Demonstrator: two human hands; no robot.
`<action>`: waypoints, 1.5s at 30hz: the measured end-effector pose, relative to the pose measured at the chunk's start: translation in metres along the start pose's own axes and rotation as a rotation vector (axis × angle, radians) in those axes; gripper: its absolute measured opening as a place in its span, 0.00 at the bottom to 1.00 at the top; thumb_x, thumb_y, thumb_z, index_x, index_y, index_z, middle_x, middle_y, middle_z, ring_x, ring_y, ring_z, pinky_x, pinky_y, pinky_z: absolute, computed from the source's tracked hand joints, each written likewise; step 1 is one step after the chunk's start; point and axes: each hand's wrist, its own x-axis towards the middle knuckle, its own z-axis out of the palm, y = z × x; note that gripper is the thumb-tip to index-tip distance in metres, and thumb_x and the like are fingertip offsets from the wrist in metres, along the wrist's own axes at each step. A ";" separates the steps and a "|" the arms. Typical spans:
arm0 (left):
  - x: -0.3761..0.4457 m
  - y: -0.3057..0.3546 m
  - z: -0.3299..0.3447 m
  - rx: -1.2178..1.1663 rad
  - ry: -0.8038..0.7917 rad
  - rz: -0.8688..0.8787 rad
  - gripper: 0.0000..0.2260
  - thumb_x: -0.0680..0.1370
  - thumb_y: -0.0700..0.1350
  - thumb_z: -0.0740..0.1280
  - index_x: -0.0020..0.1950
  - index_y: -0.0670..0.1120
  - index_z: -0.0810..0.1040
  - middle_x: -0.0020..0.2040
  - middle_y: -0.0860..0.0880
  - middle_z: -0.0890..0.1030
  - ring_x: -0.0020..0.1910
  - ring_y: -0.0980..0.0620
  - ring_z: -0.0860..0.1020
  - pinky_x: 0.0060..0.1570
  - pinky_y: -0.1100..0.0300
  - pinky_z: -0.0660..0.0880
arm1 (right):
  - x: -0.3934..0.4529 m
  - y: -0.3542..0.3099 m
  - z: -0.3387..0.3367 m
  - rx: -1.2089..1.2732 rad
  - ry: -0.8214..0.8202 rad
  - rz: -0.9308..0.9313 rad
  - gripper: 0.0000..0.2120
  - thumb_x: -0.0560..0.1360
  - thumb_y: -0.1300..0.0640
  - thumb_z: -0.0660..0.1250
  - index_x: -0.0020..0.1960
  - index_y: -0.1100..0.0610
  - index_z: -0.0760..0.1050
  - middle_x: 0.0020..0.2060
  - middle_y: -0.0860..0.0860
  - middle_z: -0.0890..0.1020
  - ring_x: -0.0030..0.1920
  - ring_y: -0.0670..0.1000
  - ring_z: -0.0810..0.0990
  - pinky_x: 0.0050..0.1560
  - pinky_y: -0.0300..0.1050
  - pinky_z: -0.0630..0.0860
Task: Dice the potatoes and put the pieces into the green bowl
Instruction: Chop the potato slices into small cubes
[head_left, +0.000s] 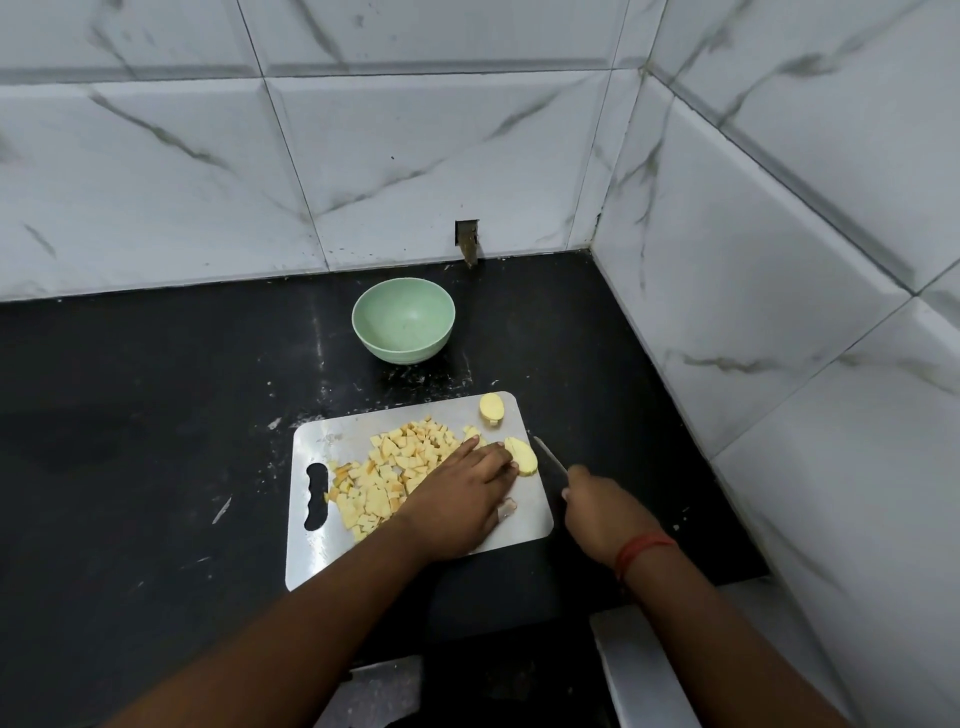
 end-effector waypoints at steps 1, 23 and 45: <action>0.000 0.000 0.000 0.020 0.006 0.011 0.25 0.84 0.57 0.53 0.78 0.45 0.69 0.73 0.45 0.70 0.76 0.47 0.63 0.79 0.51 0.45 | 0.006 -0.002 -0.003 -0.043 -0.013 -0.006 0.09 0.82 0.55 0.54 0.59 0.57 0.68 0.45 0.54 0.78 0.43 0.53 0.78 0.44 0.47 0.74; 0.030 -0.013 -0.013 0.092 -0.020 -0.196 0.12 0.81 0.51 0.65 0.61 0.48 0.81 0.55 0.49 0.78 0.61 0.46 0.74 0.78 0.44 0.47 | 0.051 -0.026 0.013 0.292 0.216 0.019 0.10 0.73 0.66 0.60 0.48 0.54 0.75 0.48 0.50 0.75 0.44 0.52 0.78 0.48 0.48 0.78; 0.042 -0.008 -0.025 0.075 -0.122 -0.238 0.21 0.82 0.52 0.63 0.74 0.48 0.71 0.66 0.48 0.72 0.67 0.45 0.69 0.78 0.38 0.47 | 0.048 -0.024 0.004 0.422 0.161 0.061 0.10 0.81 0.60 0.57 0.59 0.60 0.73 0.55 0.56 0.79 0.53 0.55 0.78 0.50 0.44 0.73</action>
